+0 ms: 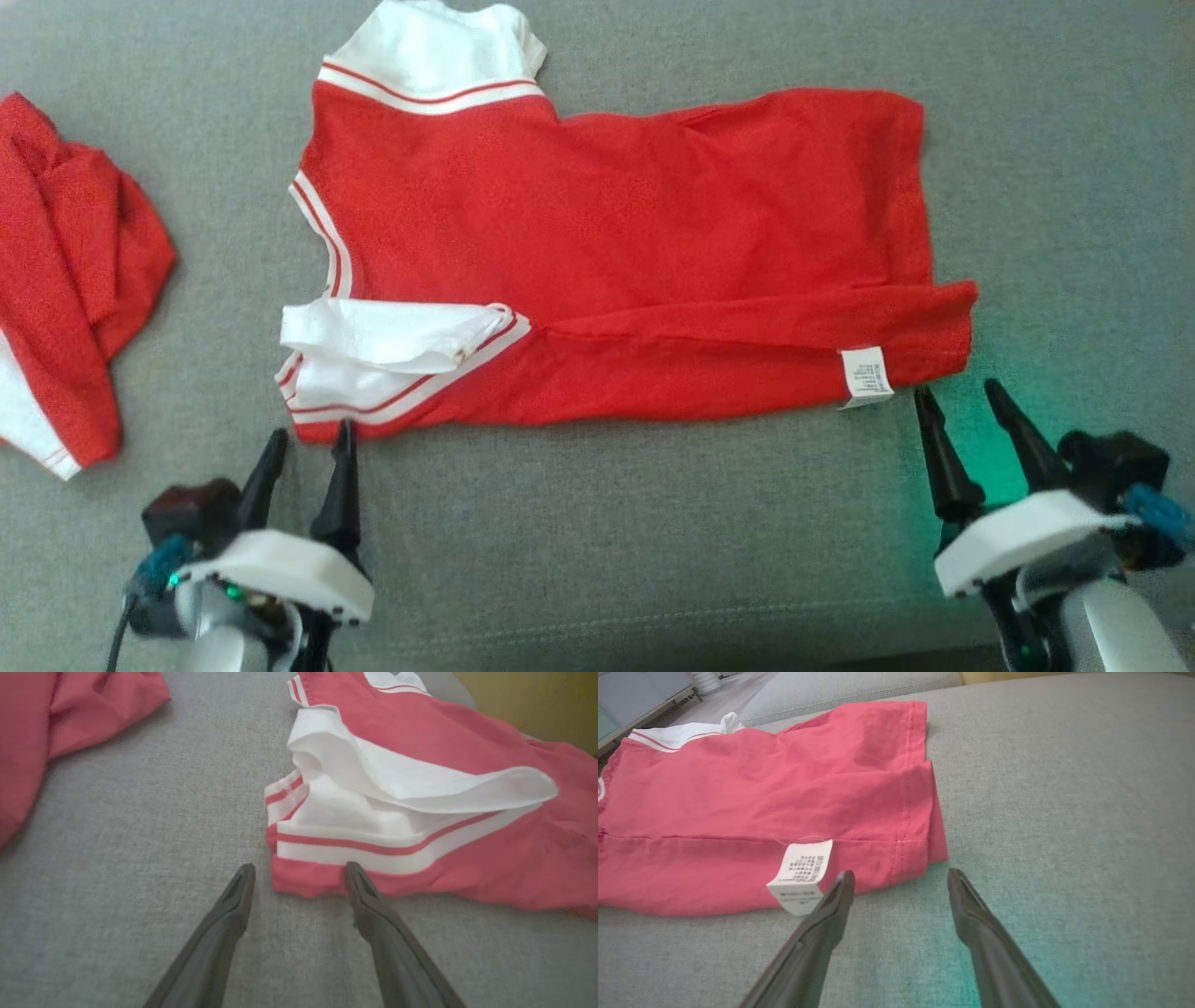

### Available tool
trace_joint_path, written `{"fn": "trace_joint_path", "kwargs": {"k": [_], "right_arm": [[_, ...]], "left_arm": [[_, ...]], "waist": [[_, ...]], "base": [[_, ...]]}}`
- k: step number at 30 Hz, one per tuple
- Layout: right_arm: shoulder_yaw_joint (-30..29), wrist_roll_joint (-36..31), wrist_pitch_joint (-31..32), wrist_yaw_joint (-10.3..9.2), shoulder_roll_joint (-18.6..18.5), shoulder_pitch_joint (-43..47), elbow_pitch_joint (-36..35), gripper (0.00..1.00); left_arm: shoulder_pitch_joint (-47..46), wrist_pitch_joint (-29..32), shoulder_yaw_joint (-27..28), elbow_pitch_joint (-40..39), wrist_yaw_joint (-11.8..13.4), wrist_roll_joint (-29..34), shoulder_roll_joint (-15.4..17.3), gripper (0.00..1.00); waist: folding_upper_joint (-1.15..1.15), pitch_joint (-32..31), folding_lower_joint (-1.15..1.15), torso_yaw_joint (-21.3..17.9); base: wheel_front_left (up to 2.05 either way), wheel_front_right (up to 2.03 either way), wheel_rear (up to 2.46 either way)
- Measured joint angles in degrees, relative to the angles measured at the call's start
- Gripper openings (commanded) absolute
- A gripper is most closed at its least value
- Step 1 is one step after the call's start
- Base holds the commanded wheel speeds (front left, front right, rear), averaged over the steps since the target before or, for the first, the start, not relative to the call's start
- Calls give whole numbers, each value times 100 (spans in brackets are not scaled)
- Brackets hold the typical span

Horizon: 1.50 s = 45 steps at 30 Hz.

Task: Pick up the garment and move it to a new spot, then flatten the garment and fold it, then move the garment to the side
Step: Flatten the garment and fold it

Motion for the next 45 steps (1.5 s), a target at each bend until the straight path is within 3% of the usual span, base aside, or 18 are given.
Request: {"fn": "trace_joint_path", "kwargs": {"k": [13, 14, 15, 16, 17, 18, 19, 21, 32, 45], "right_arm": [[13, 167, 313, 0, -30, -644, 554, 100], [14, 204, 315, 0, -35, -704, 582, 100], [16, 226, 326, 0, -35, -772, 613, 100], [20, 258, 330, 0, -35, -839, 641, 100], [26, 299, 337, 0, -35, -895, 662, 100], [32, 331, 342, 0, -35, -944, 683, 100], [34, 386, 364, 0, -38, -981, 708, 59], [30, 454, 361, 0, -44, -1004, 715, 0], [-86, 728, 390, 0, 25, -659, 385, 0], [-411, 806, 917, 0, 71, 444, -243, 0]], "left_arm": [[-637, 279, -21, 370, -256, -430, -9, 100], [-676, 300, -25, 387, -261, -461, -9, 80], [-719, 301, -34, 404, -263, -466, -2, 53], [-765, 321, -41, 432, -296, -466, 1, 37], [-815, 336, -60, 458, -314, -467, 8, 11], [-842, 348, -114, 477, -353, -466, 10, 0], [-856, 348, -130, 488, -359, -467, 10, 0], [-876, 348, -134, 495, -363, -501, 15, 0], [-689, 358, -153, 162, -337, -616, 20, 0], [543, 1018, -123, -834, 86, -720, 180, 0]], "waist": [[0, 334, 0, 82], [0, 356, 0, 87], [0, 376, 0, 93], [0, 396, 0, 101], [0, 412, 0, 109], [0, 427, 0, 117], [0, 440, 0, 126], [0, 456, 0, 143], [0, 286, 0, 170], [0, -239, 0, 137]], "base": [[0, 0, 0], [0, 0, 0], [0, 0, 0], [0, 0, 0], [0, 0, 0], [0, 0, 0], [0, 0, 0], [0, 0, 0], [0, 0, 0], [0, 0, 0]]}}
